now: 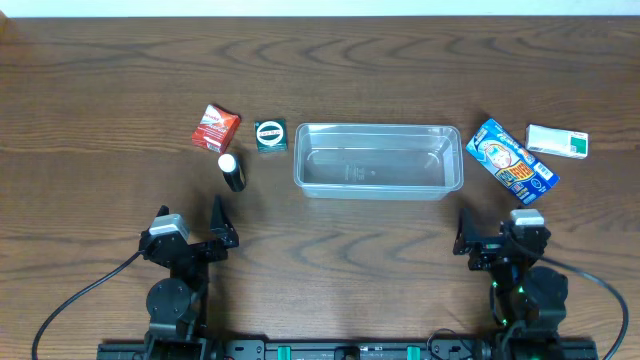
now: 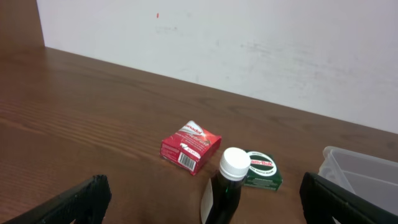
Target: Pack container
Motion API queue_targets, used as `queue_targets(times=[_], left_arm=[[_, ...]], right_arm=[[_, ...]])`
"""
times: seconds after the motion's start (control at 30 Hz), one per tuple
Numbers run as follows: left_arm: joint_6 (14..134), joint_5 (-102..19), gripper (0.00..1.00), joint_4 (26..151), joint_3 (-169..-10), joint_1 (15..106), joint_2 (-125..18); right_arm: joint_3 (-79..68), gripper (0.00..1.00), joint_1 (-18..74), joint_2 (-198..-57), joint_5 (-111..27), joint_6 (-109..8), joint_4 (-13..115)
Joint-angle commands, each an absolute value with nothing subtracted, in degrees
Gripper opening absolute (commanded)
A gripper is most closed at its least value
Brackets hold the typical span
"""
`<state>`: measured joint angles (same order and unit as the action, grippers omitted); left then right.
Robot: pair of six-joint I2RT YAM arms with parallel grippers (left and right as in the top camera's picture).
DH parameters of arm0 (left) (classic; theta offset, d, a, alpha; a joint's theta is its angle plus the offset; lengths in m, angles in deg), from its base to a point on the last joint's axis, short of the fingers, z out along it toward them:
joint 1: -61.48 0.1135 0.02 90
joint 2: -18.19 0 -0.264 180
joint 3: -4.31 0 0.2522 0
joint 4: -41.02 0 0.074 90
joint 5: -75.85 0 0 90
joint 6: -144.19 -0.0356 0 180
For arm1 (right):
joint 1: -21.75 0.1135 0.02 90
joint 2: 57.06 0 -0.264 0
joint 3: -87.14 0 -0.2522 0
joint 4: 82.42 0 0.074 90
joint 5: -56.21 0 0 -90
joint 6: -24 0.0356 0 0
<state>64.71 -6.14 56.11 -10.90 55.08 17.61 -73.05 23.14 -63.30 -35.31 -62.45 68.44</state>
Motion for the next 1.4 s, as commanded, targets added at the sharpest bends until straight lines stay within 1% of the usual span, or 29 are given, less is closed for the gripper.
queue_targets(times=[0.0,0.2,0.37,0.43,0.53,0.67,0.77,0.9,1.03,1.23,1.33,1.37], left_arm=[[64.82,-4.68,0.98,58.18,-9.68,55.46,17.90],[64.80,-4.68,0.98,58.18,-9.68,55.46,17.90],[64.80,-4.68,0.98,58.16,-9.68,55.46,17.90],[64.80,-4.68,0.98,58.16,-9.68,55.46,17.90],[64.80,-4.68,0.98,58.18,-9.68,55.46,17.90],[64.82,-4.68,0.98,58.18,-9.68,55.46,17.90],[64.80,-4.68,0.98,58.18,-9.68,55.46,17.90],[64.82,-4.68,0.98,58.18,-9.68,55.46,17.90],[64.80,-4.68,0.98,58.18,-9.68,55.46,17.90],[64.80,-4.68,0.98,58.18,-9.68,55.46,17.90],[64.80,-4.68,0.98,58.18,-9.68,55.46,17.90],[64.80,-4.68,0.98,58.18,-9.68,55.46,17.90]], right_arm=[[-65.90,0.99,23.42,-68.89,-35.75,-63.57,67.20],[-46.98,0.99,21.72,-84.02,-35.79,-63.54,60.66],[-26.06,0.99,19.14,-98.49,-35.83,-64.09,48.20],[-18.28,0.99,17.43,-104.43,-36.66,-66.25,42.45],[-9.08,0.99,14.17,-112.67,-42.17,-71.28,35.02],[-0.49,0.99,8.73,-124.37,-45.65,-76.42,26.96],[1.57,0.99,5.19,-130.33,-45.65,-76.37,24.01],[1.57,0.99,1.89,-136.87,-46.72,-76.29,23.66],[1.57,0.99,0.86,-141.98,-46.96,-74.41,25.34],[1.50,0.99,0.86,-146.53,-54.48,-73.82,29.54],[1.50,0.99,0.86,-148.63,-54.59,-78.49,30.28],[1.46,0.98,0.86,-149.44,-54.59,-80.55,30.28]])
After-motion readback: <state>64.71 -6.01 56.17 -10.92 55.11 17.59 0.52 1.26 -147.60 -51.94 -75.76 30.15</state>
